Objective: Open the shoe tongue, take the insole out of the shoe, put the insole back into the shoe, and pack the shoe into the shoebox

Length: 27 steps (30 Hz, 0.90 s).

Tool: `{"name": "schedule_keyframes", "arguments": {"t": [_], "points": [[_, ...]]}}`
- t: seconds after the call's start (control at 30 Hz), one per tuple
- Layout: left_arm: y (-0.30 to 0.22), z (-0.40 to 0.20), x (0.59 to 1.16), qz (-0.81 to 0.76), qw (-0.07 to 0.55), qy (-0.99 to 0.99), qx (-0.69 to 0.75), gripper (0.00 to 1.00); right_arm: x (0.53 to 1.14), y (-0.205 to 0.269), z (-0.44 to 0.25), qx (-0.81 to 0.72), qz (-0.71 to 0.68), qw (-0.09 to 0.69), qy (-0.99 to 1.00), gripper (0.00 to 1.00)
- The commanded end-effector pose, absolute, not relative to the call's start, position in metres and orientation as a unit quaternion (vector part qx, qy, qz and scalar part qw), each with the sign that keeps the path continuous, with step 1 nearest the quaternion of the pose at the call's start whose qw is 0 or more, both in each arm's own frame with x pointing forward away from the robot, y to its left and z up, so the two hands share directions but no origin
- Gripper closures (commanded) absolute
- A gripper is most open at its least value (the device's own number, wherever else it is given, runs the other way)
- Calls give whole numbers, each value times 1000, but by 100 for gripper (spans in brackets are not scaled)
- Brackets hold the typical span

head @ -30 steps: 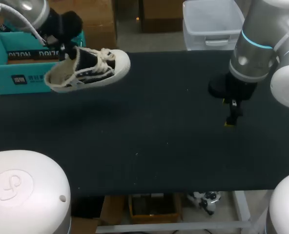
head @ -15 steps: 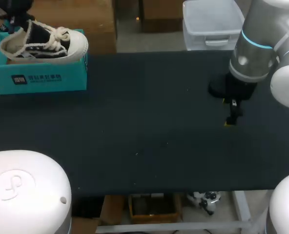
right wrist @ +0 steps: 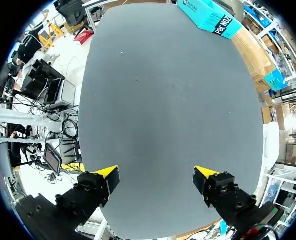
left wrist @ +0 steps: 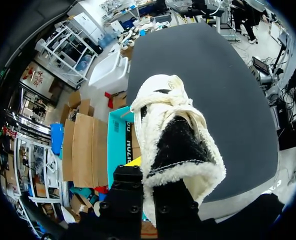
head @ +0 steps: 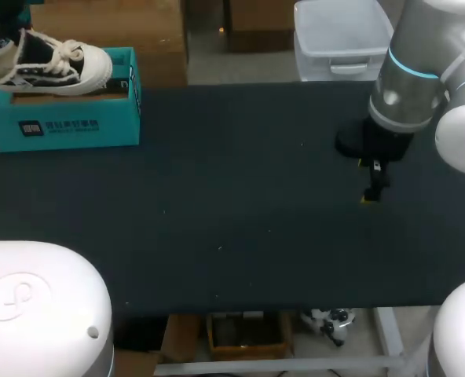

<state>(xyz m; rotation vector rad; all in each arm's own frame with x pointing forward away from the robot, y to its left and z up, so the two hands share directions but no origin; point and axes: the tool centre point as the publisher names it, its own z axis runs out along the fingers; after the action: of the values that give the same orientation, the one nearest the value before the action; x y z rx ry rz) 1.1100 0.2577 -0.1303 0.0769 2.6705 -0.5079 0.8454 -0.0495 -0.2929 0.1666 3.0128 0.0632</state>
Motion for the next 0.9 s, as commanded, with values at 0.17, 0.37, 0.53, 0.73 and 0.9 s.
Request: {"name": "schedule_keyframes", "arguments": {"t": [0.17,0.37,0.53,0.73,0.9], "points": [[270,-155,1166,-195,178,964,27,100,845,-50,-292,55,21,62,996,0],[273,-184,1187,-195,173,965,23,100,845,-50,-292,55,21,62,996,0],[275,-202,1197,-192,167,967,23,100,845,-50,-292,55,21,62,996,0],[274,-216,1204,-191,160,968,21,100,845,-50,-292,55,21,62,996,0],[271,-228,1209,-187,148,971,16,96,845,-50,-292,55,21,62,996,0]]}}
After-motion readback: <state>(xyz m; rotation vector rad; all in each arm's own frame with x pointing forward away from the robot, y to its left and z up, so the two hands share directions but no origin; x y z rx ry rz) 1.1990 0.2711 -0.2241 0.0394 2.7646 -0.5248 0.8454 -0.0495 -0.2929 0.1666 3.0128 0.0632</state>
